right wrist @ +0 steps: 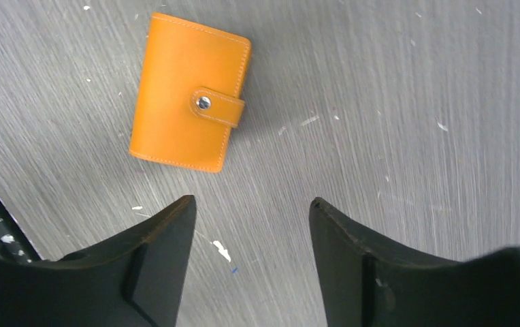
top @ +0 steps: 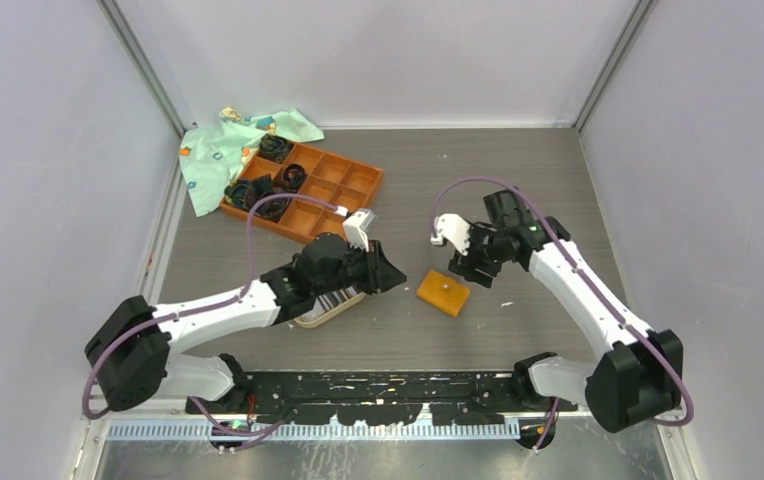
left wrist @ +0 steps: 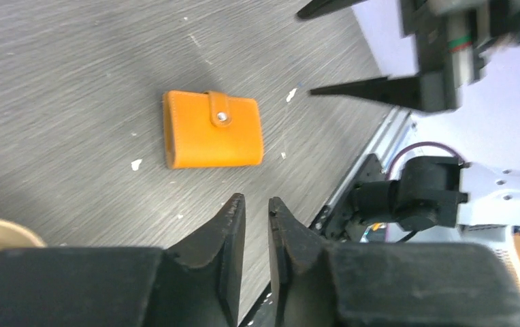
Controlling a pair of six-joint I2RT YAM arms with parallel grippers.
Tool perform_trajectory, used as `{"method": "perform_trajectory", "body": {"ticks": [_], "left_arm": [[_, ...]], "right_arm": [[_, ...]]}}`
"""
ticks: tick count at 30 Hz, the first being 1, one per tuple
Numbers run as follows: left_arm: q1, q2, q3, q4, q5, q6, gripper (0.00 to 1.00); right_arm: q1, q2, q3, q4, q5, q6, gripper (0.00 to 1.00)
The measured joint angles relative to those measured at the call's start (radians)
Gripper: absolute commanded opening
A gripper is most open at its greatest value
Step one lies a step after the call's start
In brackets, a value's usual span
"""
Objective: Put the credit cards into the card holder
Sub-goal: Reset both arms
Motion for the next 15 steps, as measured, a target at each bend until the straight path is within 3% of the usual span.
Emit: {"method": "perform_trajectory", "body": {"ticks": [1, 2, 3, 8, 9, 15], "left_arm": [[0.0, -0.017, 0.0, -0.024, -0.006, 0.013, 0.3], [0.0, -0.034, 0.0, -0.05, -0.013, 0.028, 0.35], [0.001, -0.053, -0.002, -0.074, -0.021, 0.044, 0.41], [0.005, -0.206, -0.029, -0.178, -0.083, 0.111, 0.84], [0.007, -0.257, -0.04, -0.189, -0.101, 0.121, 0.9], [0.016, -0.506, -0.08, -0.262, -0.153, 0.135, 0.92]], "right_arm": [[-0.018, -0.019, 0.004, -0.007, -0.013, 0.008, 0.76], [-0.037, -0.036, 0.008, -0.012, -0.021, 0.021, 0.93], [-0.061, -0.056, 0.014, -0.014, -0.029, 0.038, 0.99], [-0.129, -0.123, 0.083, 0.004, -0.031, 0.216, 0.99], [-0.13, -0.126, 0.104, 0.023, -0.022, 0.28, 0.99], [-0.155, -0.131, 0.201, 0.11, -0.045, 0.633, 0.99]]}}
